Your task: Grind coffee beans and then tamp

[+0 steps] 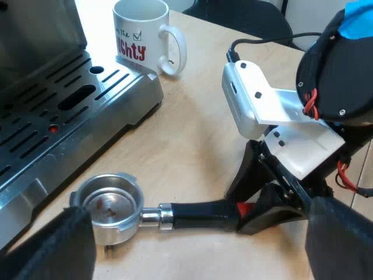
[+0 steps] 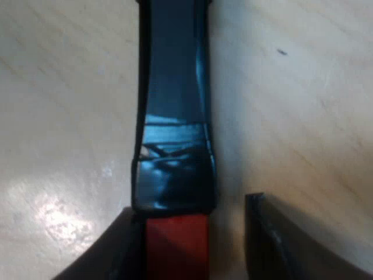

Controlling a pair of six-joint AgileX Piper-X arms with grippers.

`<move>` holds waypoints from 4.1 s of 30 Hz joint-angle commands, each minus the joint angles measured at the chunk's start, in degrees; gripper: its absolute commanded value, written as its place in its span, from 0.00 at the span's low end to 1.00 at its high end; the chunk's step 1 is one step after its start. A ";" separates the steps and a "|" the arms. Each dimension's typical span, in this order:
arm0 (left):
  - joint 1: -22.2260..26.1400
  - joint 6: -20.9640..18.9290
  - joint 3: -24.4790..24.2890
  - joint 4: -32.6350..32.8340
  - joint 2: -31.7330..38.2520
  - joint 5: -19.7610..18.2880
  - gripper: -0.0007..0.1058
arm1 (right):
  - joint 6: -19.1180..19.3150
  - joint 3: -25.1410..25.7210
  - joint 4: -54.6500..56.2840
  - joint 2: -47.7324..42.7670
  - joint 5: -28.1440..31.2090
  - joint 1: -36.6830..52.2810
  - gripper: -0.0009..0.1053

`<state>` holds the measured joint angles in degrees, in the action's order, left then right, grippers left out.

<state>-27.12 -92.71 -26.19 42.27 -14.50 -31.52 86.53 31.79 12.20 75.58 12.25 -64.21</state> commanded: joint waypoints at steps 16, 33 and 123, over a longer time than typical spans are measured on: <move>-0.23 -0.48 -0.08 0.01 0.30 -0.37 0.75 | -4.94 5.03 24.09 -5.04 0.36 0.05 0.42; -0.23 -0.48 -0.08 0.01 0.30 -0.37 0.75 | -4.94 14.20 29.11 -15.49 0.36 0.05 0.63; 11.31 0.39 5.29 -41.09 -49.86 12.77 0.75 | 9.74 16.60 9.85 -22.64 -5.63 -0.07 0.63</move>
<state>-15.68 -92.58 -20.84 3.62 -63.61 -18.93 95.29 47.93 22.84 53.30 7.14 -64.21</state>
